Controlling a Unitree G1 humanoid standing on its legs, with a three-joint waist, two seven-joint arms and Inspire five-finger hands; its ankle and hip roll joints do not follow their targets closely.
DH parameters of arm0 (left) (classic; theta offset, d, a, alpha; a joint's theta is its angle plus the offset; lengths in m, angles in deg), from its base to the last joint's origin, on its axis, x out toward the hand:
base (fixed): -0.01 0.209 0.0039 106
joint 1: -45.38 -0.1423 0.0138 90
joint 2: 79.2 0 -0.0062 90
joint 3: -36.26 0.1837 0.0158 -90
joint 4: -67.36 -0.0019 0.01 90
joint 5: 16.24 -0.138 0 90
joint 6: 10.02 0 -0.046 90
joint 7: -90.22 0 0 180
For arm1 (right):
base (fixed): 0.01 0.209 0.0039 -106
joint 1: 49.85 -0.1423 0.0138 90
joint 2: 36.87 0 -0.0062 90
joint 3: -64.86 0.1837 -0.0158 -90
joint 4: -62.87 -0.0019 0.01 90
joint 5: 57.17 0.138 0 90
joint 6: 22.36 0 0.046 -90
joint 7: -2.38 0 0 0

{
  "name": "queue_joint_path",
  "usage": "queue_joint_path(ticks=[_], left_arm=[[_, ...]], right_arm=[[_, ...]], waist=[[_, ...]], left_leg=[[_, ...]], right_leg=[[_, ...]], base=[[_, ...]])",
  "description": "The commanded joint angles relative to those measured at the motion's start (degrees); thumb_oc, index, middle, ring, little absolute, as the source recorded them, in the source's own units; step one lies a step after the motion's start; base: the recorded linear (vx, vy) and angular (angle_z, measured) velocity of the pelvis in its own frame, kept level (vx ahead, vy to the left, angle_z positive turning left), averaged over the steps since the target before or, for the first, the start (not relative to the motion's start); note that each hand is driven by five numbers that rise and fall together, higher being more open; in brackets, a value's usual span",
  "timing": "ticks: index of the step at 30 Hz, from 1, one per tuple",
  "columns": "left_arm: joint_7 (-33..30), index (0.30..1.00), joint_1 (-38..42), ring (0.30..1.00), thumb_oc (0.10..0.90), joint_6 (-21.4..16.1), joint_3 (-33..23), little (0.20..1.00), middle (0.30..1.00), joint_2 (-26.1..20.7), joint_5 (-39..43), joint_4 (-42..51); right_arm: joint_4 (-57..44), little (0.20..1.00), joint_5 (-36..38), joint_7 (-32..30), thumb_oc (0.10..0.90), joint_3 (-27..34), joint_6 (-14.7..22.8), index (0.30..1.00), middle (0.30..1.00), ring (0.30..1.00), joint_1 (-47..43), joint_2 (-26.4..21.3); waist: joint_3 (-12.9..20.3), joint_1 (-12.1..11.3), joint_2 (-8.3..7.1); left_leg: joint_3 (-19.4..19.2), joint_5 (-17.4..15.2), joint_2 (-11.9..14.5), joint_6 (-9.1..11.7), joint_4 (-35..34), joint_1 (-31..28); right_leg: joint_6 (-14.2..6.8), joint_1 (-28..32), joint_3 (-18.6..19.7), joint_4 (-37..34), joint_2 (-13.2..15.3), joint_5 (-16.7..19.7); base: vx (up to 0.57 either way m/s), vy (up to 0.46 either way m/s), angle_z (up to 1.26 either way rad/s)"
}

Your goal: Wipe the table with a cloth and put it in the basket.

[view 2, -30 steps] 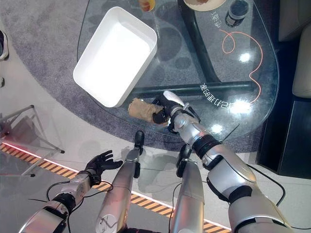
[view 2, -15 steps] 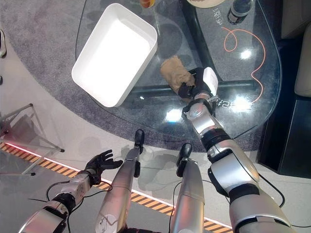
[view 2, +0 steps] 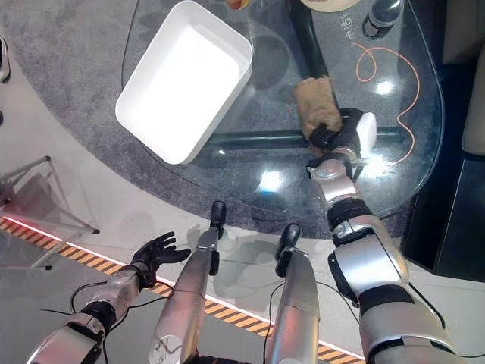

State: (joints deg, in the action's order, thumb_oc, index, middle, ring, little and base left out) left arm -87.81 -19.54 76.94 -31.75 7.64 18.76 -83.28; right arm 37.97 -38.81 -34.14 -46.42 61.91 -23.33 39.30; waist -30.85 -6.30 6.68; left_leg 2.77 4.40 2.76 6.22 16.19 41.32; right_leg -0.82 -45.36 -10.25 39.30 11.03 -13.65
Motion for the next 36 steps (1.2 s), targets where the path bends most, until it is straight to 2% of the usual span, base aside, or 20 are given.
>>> queue_joint_path(ticks=[1,3,6,21,25,30,34,36], left_arm=[[-0.3,0.900,-1.8,0.900,0.800,-0.3,-1.3,0.900,0.900,-3.0,0.3,-1.5],[0.0,0.900,-1.4,0.900,0.800,0.2,-1.9,0.900,0.900,-3.9,0.4,-1.8],[0.6,0.900,-1.0,0.900,0.800,0.2,-2.5,0.900,0.900,-4.5,0.4,-2.3],[1.9,0.900,0.7,0.900,0.800,0.6,-3.0,0.900,0.900,-5.8,0.8,-4.4],[2.4,0.900,1.3,0.900,0.800,0.3,-2.8,0.900,0.900,-5.9,1.2,-5.5],[2.2,0.900,1.2,0.900,0.800,0.4,-2.6,0.900,0.900,-5.9,1.1,-5.0],[2.1,0.900,0.7,0.900,0.800,0.2,-2.7,0.900,0.900,-5.7,0.8,-4.2],[1.9,0.900,0.3,0.900,0.800,0.1,-2.7,0.900,0.900,-5.5,0.8,-3.6]], right_arm=[[8.2,0.200,4.2,-8.5,0.100,3.8,-2.0,0.300,0.300,0.300,3.4,-12.9],[10.0,0.200,8.5,-9.0,0.100,6.3,-1.4,0.300,0.300,0.300,5.6,-13.9],[10.9,0.200,10.9,-8.9,0.100,7.6,-0.4,0.300,0.300,0.300,6.9,-14.6],[11.3,0.200,12.7,-8.0,0.100,8.9,3.3,0.300,0.300,0.300,7.7,-15.7],[9.6,0.200,9.8,-7.0,0.100,6.9,5.6,0.300,0.300,0.300,5.5,-14.8],[4.7,0.200,2.4,-3.4,0.100,3.1,8.7,0.300,0.300,0.300,3.3,-13.5],[-1.8,0.200,-4.2,0.5,0.100,-1.5,8.9,0.300,0.300,0.300,1.5,-12.4],[-6.6,0.200,-6.4,2.2,0.100,-4.3,7.5,0.300,0.300,0.300,0.9,-11.8]], waist=[[1.1,1.2,-0.34],[1.1,1.4,-0.67],[1.1,1.7,-0.87],[1.1,2.3,-1.64],[1.1,2.2,-1.68],[1.1,2.1,-1.65],[1.1,2.0,-1.71],[1.1,2.0,-1.79]], left_leg=[[-3.4,-6.2,-3.4,-5.6,8.5,0.4],[-3.3,-6.3,-3.4,-5.7,8.5,0.4],[-3.2,-6.4,-3.3,-5.7,8.5,0.3],[-3.2,-6.4,-3.1,-5.6,7.8,-0.1],[-3.3,-6.3,-3.2,-5.4,7.3,-0.5],[-3.2,-6.1,-3.3,-5.2,7.0,-0.6],[-3.3,-6.0,-3.5,-5.1,6.7,-0.6],[-3.4,-5.8,-3.6,-5.0,6.5,-0.7]], right_leg=[[-1.5,1.1,0.5,-8.3,-3.8,9.6],[-1.7,1.2,0.6,-8.5,-4.0,9.8],[-1.9,1.3,0.7,-8.6,-4.1,9.8],[-2.6,1.8,1.1,-10.1,-4.6,10.5],[-2.6,2.1,0.9,-10.5,-4.5,10.4],[-2.6,2.2,0.7,-10.7,-4.2,10.4],[-2.5,2.2,0.5,-11.0,-4.3,10.4],[-2.4,2.3,0.4,-11.2,-4.3,10.4]], base=[[-0.01,-0.031,0.02],[-0.01,-0.042,0.01],[0.00,0.000,0.00],[0.00,-0.001,-0.01],[0.00,0.000,0.00],[0.00,0.000,0.00],[0.00,0.000,0.00],[0.00,0.000,0.00]])
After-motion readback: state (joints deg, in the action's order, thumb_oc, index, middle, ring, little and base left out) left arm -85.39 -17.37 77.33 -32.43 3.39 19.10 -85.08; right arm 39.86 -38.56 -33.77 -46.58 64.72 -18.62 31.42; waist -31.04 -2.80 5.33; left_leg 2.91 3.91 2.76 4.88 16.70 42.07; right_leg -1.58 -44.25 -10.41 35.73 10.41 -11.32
